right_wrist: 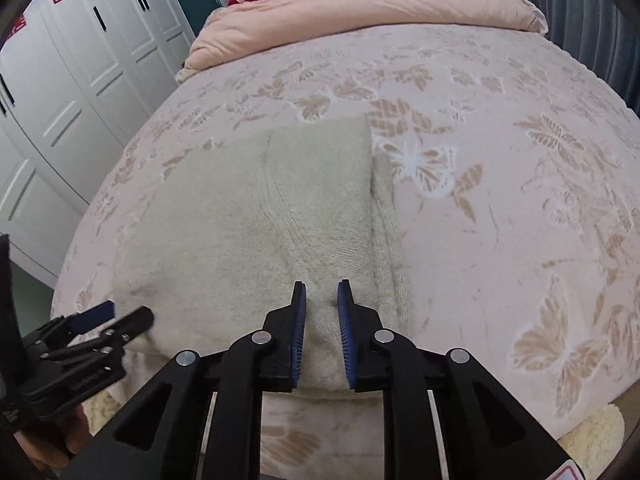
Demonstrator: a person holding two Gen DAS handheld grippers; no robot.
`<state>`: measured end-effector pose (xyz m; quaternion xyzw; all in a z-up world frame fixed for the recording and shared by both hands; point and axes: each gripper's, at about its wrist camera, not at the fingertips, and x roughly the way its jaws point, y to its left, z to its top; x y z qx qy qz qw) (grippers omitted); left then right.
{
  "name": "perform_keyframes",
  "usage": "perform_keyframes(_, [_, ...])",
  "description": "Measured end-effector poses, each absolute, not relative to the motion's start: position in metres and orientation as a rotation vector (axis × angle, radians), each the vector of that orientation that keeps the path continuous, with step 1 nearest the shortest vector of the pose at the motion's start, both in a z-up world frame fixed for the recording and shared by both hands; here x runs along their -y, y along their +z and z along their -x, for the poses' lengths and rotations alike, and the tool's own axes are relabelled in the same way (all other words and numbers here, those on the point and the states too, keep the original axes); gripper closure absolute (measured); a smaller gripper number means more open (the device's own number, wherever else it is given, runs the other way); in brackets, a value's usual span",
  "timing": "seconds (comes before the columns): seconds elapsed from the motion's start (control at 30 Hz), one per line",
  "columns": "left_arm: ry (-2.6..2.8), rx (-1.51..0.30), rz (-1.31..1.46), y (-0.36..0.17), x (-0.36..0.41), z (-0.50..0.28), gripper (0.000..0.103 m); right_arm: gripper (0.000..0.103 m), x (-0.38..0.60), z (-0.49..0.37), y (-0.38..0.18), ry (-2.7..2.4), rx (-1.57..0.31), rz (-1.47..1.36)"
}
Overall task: Fold small clothes
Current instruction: 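Release the sweater and pull both tools back from it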
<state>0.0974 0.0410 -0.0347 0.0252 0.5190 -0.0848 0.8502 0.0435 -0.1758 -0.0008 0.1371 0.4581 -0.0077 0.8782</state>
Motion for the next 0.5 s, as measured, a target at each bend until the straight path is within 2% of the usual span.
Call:
perform_keyframes(0.07, [-0.174,-1.076,-0.066,-0.03,-0.039,-0.091,0.032,0.069,0.174,-0.027,0.011,-0.044,-0.912,-0.279])
perform_keyframes(0.1, [-0.169,-1.064,-0.07,-0.027,-0.039,-0.087,0.031,0.053,0.173,-0.017,0.013,-0.067,-0.896,-0.282])
perform_keyframes(0.13, [-0.159,-1.053,-0.076,-0.025,-0.039,-0.083,0.03,0.043,0.173,-0.007,0.014,-0.093,-0.879,-0.288])
perform_keyframes(0.2, [-0.136,-1.021,-0.076,-0.019,-0.039,-0.072,0.017,0.036,0.17,0.013,0.01,-0.14,-0.858,-0.287])
perform_keyframes(0.23, [-0.123,-1.002,-0.08,-0.016,-0.038,-0.067,0.015,0.034,0.169,0.02,0.007,-0.161,-0.85,-0.28])
perform_keyframes(0.4, [-0.067,-0.953,-0.107,-0.012,-0.033,-0.04,0.013,0.022,0.161,0.043,0.001,-0.243,-0.844,-0.222])
perform_keyframes(0.5, [-0.068,-0.957,-0.104,-0.014,-0.031,-0.028,0.01,0.02,0.158,0.054,0.001,-0.27,-0.843,-0.233])
